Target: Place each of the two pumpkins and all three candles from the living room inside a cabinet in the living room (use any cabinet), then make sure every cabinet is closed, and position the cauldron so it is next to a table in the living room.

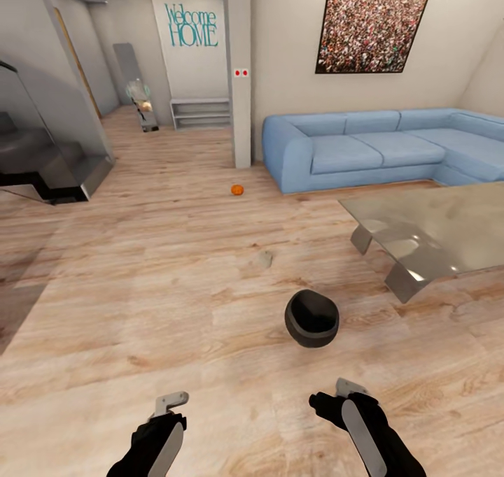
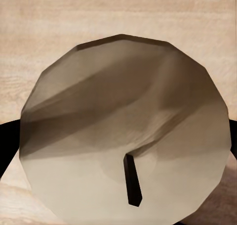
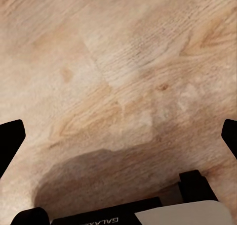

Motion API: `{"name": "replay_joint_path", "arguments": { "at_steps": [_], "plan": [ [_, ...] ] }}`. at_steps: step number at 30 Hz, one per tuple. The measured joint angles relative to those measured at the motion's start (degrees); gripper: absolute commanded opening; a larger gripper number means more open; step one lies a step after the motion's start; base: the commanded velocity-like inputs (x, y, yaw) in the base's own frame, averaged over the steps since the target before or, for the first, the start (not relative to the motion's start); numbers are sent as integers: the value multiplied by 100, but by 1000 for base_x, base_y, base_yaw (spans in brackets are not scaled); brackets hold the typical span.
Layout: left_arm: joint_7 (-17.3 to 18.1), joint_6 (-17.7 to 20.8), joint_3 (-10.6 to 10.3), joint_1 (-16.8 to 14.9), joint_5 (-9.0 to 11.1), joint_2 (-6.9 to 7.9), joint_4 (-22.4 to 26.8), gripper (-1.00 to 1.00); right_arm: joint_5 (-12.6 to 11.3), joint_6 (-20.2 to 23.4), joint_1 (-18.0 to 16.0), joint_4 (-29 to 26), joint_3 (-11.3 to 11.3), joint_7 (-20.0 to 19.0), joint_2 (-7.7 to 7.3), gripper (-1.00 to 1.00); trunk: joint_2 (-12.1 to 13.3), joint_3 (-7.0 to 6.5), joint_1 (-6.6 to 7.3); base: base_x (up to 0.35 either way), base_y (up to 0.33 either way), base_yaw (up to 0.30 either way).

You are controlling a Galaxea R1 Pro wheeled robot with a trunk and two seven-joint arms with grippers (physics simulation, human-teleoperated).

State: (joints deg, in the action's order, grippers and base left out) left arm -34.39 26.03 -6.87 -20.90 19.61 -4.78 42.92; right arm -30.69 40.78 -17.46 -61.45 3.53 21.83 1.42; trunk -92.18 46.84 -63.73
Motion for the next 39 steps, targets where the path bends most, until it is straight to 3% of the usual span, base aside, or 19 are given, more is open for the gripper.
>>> {"name": "replay_joint_path", "arguments": {
  "at_steps": [4, 7, 11, 25, 39],
  "plan": [
    [1, 0, -2, 0, 0, 0, 0, -100, 0, -2, 0, 0, 22, 0, 0, 100, 0, -37, 0, 1, 1, 0],
    [2, 0, -3, 0, -1, -1, 0, -100, 9, -31, 0, 0, 260, 5, 0, 100, 0, -65, 0, 0, 0, 0],
    [1, 1, -1, 0, 0, 2, 2, -100, 11, -219, 0, 1, 381, 0, -7, 100, 0, -102, 2, 118, 132, 0],
    [6, -7, -10, 1, 0, 8, 0, -100, 9, -260, 0, 1, 398, -9, -8, 100, 0, -152, 2, 164, 160, 0],
    [2, -78, -42, 1, -2, -22, -2, -100, -15, -231, 0, -8, 388, -27, -9, 100, 0, -152, 3, 322, 62, 1]
  ]
}}
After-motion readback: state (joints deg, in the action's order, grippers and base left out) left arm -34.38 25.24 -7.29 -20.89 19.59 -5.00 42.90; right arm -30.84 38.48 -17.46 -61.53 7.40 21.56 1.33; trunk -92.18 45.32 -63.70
